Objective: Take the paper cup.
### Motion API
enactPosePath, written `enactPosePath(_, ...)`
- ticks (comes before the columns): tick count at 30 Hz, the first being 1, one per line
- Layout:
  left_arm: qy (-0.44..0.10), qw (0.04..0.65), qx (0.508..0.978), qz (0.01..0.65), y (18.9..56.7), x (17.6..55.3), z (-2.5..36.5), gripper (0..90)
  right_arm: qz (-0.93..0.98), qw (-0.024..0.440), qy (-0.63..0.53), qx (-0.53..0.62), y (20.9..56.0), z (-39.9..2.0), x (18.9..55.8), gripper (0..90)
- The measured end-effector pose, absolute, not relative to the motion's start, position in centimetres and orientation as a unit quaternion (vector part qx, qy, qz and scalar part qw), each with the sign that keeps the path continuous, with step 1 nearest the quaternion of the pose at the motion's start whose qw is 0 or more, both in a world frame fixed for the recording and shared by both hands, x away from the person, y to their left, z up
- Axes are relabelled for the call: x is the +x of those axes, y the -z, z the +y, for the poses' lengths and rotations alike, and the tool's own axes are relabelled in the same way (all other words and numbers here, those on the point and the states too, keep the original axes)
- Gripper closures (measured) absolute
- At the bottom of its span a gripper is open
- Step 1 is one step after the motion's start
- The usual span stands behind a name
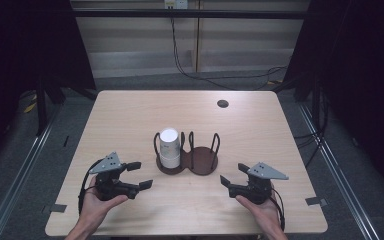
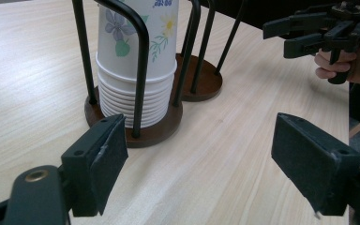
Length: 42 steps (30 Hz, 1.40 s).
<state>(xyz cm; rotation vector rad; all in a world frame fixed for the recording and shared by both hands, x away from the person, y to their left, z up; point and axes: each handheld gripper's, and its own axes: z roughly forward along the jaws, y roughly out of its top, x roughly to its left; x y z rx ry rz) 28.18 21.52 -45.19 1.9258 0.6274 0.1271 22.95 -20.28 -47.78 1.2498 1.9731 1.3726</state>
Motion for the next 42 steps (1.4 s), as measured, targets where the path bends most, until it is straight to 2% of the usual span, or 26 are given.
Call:
enactPosePath(7, -0.063, 0.53, 0.805, 0.26, 45.2, 28.2, 21.4, 23.1, 0.715, 0.205, -0.489, 0.456, 47.8, -20.5, 23.1, 19.5)
enactPosePath(9, -0.057, 0.543, 0.797, 0.257, 44.9, 28.3, 21.5, 29.2, 0.714, 0.204, -0.49, 0.457, 47.8, -20.5, 23.0, 19.5)
enactPosePath(12, -0.068, 0.547, 0.795, 0.254, 44.2, 28.3, 21.3, 32.2, 0.714, 0.206, -0.489, 0.457, 47.8, -20.5, 22.8, 19.0)
enactPosePath(13, -0.071, 0.549, 0.795, 0.249, 44.0, 28.2, 21.4, 37.7, 0.714, 0.207, -0.489, 0.457, 47.8, -20.4, 22.8, 19.0)
enactPosePath(17, -0.053, 0.557, 0.79, 0.25, 43.9, 28.4, 21.4, 36.0, 0.715, 0.208, -0.486, 0.457, 47.7, -20.3, 22.8, 18.8)
enactPosePath(18, -0.054, 0.565, 0.785, 0.247, 43.8, 28.4, 21.5, 39.2, 0.715, 0.21, -0.486, 0.456, 47.7, -20.3, 22.8, 18.4)
enactPosePath(24, -0.046, 0.586, 0.777, 0.225, 42.8, 28.5, 21.8, 45.6, 0.713, 0.214, -0.489, 0.455, 47.4, -20.3, 22.4, 17.6)
enactPosePath(29, -0.045, 0.59, 0.777, 0.216, 42.2, 28.6, 21.7, 45.1, 0.715, 0.213, -0.488, 0.453, 47.5, -20.1, 22.3, 17.4)
enactPosePath(37, -0.045, 0.563, 0.795, 0.222, 40.8, 29.2, 21.8, 47.4, 0.717, 0.207, -0.489, 0.452, 47.5, -20.0, 22.2, 17.2)
enactPosePath(42, -0.043, 0.548, 0.802, 0.233, 40.5, 30.0, 21.3, 42.9, 0.72, 0.206, -0.488, 0.448, 47.6, -19.9, 22.2, 16.9)
